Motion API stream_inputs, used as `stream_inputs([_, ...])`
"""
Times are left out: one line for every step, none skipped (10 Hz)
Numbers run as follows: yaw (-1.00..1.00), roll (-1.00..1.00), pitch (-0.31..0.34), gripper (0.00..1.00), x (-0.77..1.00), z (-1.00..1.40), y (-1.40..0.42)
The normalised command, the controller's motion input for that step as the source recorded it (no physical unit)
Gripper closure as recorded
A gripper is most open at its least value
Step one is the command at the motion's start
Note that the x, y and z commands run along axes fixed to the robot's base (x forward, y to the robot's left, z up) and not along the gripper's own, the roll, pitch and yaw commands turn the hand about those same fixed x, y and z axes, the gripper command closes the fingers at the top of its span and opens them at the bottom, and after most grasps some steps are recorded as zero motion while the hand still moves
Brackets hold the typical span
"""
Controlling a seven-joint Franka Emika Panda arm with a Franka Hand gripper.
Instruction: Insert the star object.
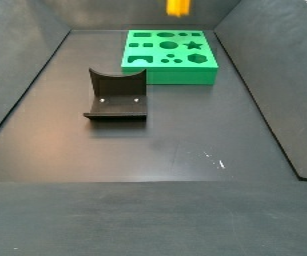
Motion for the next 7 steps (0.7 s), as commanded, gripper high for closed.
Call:
stream_inputs([0.00, 0.00, -0.147, 1.00, -0.53, -0.81, 0.20])
stream_inputs([0.00, 0.00, -0.126, 1.00, -0.39, -0.71, 0.17])
stream_inputs([0.00, 0.00, -0.116, 1.00, -0.33, -0.52, 0.16])
stream_inputs([0.00, -0.02, -0.074, 1.00, -0.29, -0.32, 0.16])
stream_inputs([0.00, 0.00, -0.039, 1.00, -0.28, -0.24, 0.10])
stream_inputs([0.00, 0.00, -0.016, 1.00, -0.26, -0.26, 0.04])
stream_inputs([-0.15, 0.00, 0.000, 1.00, -0.25, -0.25, 0.00])
